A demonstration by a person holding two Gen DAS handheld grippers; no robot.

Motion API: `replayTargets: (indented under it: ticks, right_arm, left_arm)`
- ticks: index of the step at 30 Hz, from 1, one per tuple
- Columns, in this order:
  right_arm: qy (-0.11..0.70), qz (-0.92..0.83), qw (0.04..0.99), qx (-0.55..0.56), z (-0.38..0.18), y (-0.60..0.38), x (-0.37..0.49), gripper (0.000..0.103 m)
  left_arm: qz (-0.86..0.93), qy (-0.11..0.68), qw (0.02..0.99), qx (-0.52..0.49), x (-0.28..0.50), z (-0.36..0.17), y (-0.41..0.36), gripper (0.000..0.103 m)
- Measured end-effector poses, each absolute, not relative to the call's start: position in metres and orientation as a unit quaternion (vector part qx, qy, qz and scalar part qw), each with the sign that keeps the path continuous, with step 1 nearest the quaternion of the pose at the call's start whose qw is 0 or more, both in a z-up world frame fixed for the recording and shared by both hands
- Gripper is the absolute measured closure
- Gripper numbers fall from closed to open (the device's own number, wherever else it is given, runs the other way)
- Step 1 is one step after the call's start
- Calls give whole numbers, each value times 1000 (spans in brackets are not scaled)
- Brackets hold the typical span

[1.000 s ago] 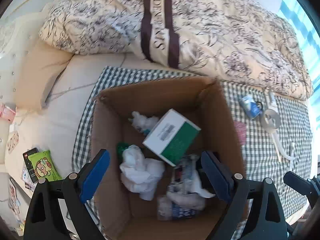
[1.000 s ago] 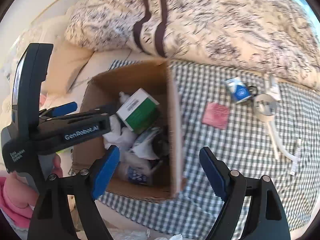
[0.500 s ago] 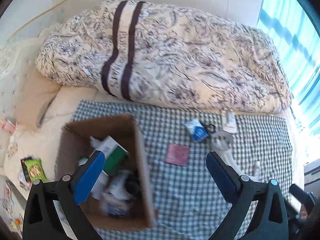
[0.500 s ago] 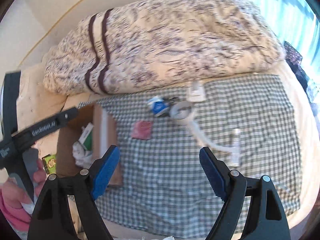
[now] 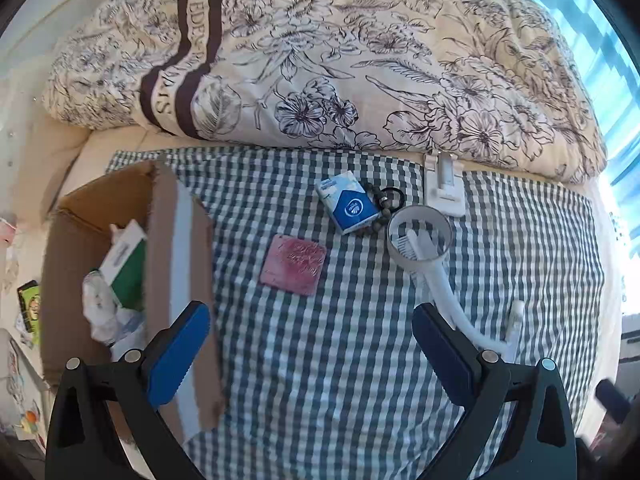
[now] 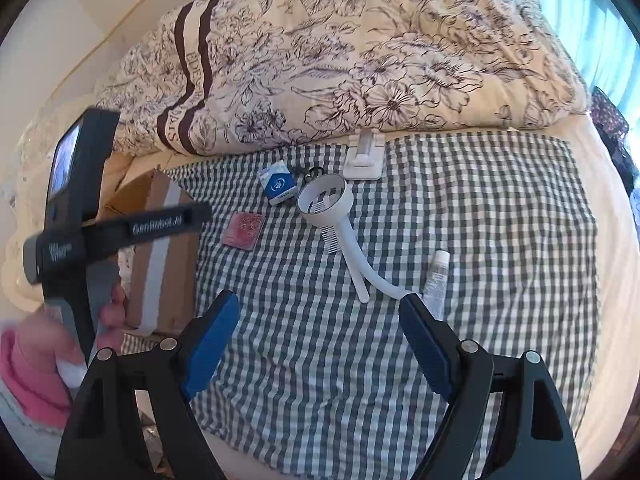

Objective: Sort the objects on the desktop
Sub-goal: 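Grasp the blue tissue packet with left tool while right tool grasps the white hair dryer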

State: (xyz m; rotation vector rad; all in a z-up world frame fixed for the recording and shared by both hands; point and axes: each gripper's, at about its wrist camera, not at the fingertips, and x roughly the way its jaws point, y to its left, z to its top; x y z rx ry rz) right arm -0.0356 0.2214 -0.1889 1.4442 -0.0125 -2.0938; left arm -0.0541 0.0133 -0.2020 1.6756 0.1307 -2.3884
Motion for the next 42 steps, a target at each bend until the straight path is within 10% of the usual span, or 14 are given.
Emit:
replayTargets:
  ticks: [30, 39, 42]
  right_arm:
    - [13, -746, 226, 626, -348, 108, -199, 23]
    - [26, -730, 211, 649, -374, 108, -205, 83]
    - [30, -732, 207, 648, -371, 111, -204, 98]
  left_arm:
    - [-767, 97, 86, 629, -212, -350, -17, 0]
    - [-747, 117, 89, 648, -222, -388, -13, 1]
    - [-765, 113, 114, 623, -218, -379, -18, 43]
